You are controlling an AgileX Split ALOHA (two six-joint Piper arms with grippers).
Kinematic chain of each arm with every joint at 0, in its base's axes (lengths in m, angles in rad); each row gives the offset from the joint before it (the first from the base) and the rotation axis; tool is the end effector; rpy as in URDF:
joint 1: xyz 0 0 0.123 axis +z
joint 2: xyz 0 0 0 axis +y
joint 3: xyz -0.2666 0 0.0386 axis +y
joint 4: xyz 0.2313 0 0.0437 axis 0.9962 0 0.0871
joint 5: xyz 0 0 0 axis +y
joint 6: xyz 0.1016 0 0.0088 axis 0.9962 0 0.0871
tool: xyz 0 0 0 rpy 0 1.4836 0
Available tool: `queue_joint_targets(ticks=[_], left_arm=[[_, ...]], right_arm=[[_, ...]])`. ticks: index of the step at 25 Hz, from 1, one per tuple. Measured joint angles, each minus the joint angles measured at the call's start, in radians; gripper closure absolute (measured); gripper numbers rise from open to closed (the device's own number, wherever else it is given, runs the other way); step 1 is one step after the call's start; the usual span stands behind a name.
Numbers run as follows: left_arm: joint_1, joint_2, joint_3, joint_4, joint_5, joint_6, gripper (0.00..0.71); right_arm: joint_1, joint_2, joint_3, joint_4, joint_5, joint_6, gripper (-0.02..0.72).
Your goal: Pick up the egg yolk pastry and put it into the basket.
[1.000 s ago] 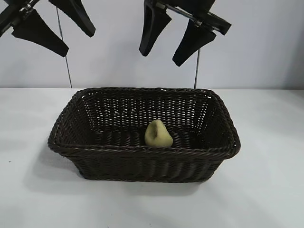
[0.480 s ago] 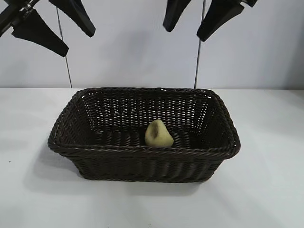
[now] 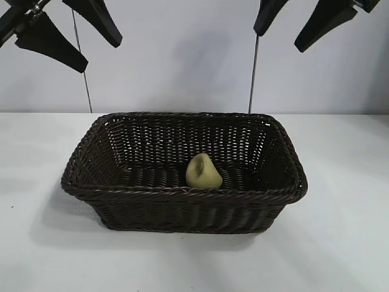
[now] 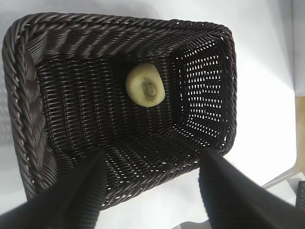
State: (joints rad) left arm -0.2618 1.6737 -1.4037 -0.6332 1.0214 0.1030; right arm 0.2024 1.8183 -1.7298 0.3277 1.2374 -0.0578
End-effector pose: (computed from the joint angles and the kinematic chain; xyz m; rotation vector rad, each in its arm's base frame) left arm 0.3150 -0.1377 0.2860 0.1721 2.6986 -0.8722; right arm 0.3564 0.1048 0.3038 -0.2851 2.7804 0.4944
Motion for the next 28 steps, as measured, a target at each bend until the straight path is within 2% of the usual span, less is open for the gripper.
queue_joint_targets(ticks=[5, 28], left_arm=[[0.000, 0.000, 0.000, 0.000, 0.000, 0.000, 0.286], [0.000, 0.000, 0.000, 0.000, 0.000, 0.000, 0.286]], right_arm=[[0.000, 0.000, 0.084, -0.013, -0.001, -0.020, 0.209], [0.000, 0.000, 0.088, -0.016, -0.003, -0.022, 0.209]])
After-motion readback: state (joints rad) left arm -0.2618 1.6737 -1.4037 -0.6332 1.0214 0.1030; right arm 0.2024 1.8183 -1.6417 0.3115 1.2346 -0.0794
